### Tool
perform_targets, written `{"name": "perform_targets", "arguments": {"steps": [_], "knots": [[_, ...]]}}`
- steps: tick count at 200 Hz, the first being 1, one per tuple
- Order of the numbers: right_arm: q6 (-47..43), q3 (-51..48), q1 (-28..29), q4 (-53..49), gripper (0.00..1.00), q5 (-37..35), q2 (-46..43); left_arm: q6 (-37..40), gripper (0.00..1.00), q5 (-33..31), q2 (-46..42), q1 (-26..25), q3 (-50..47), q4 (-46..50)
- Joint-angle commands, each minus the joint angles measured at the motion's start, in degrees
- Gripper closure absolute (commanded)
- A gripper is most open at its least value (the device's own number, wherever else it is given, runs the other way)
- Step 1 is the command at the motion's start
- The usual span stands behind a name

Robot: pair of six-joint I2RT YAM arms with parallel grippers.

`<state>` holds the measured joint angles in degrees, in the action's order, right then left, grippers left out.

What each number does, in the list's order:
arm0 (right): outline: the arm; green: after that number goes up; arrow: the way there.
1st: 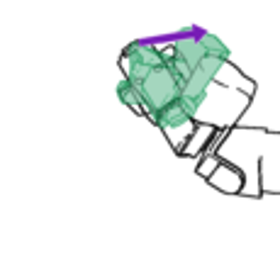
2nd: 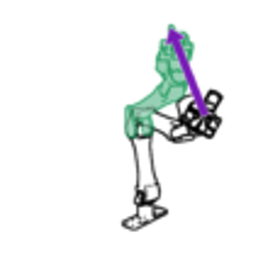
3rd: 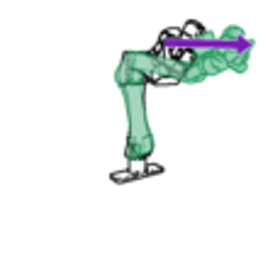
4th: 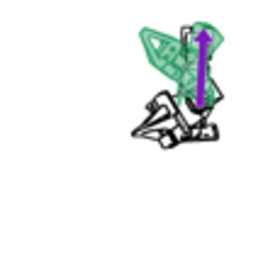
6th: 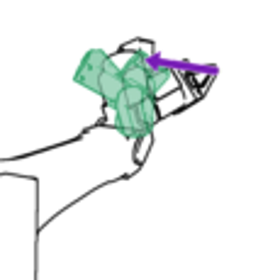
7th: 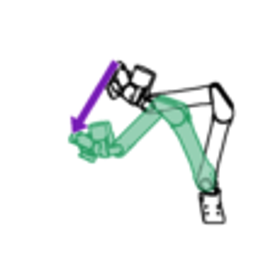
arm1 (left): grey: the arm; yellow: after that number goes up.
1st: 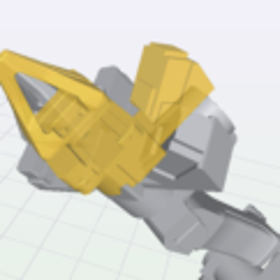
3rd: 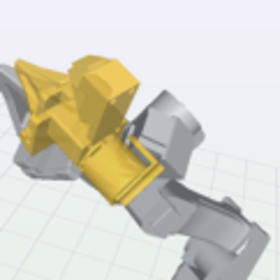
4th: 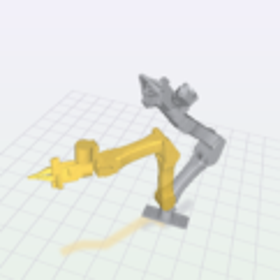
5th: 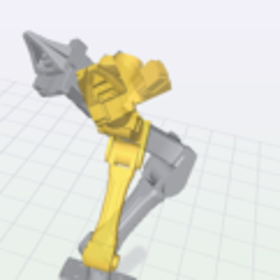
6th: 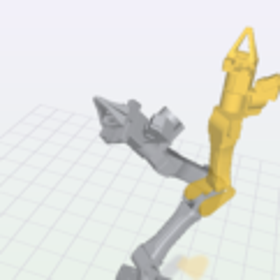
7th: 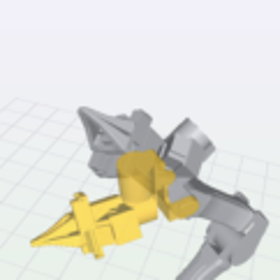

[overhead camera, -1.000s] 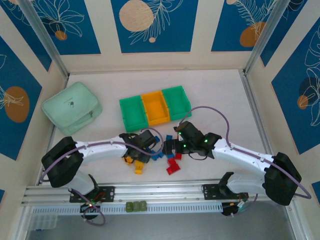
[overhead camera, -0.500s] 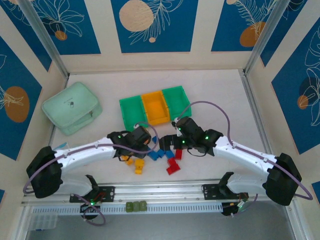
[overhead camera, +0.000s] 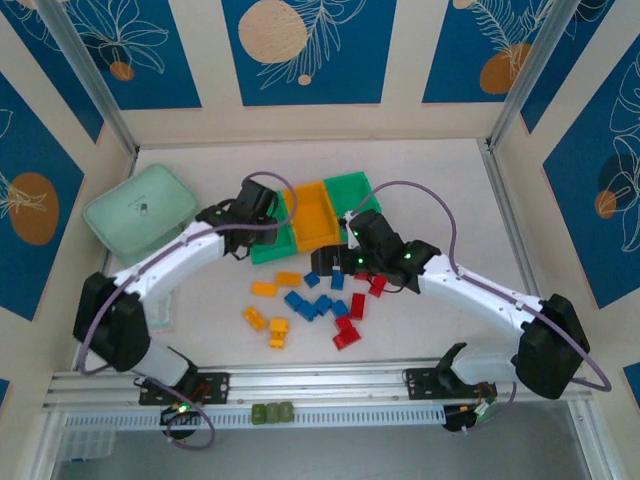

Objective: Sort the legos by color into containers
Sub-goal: Place the lego in the container, then pick up the lego from the center of the table.

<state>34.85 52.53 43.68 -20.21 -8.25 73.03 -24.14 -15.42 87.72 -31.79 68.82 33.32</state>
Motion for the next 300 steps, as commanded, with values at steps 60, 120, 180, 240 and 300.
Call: {"name": "perform_targets", "arguments": {"steps": [60,120,180,240,300], "knots": [[-1.5,1.1,-2.2,1.8,0.01,0.5,2.1,2.4,0.59,2.1,24.3,7.2,19.4,-2.4],[-2.2,1.0,-3.6,1.8,0.01,1.9,1.0,2.7,0.42,3.7,28.2,7.8,24.3,0.8],[-3.5,2.3,-3.9,-1.2,0.01,3.3,0.0,1.9,0.34,6.8,21.3,7.8,21.8,3.0],[-2.8,-1.3,-2.7,-3.6,0.01,4.1,-3.2,0.2,0.34,12.0,5.4,5.5,6.6,3.9],[1.5,-7.6,1.9,0.4,0.01,3.4,-2.8,-1.3,0.33,12.9,-13.5,3.1,-14.0,8.7]]}}
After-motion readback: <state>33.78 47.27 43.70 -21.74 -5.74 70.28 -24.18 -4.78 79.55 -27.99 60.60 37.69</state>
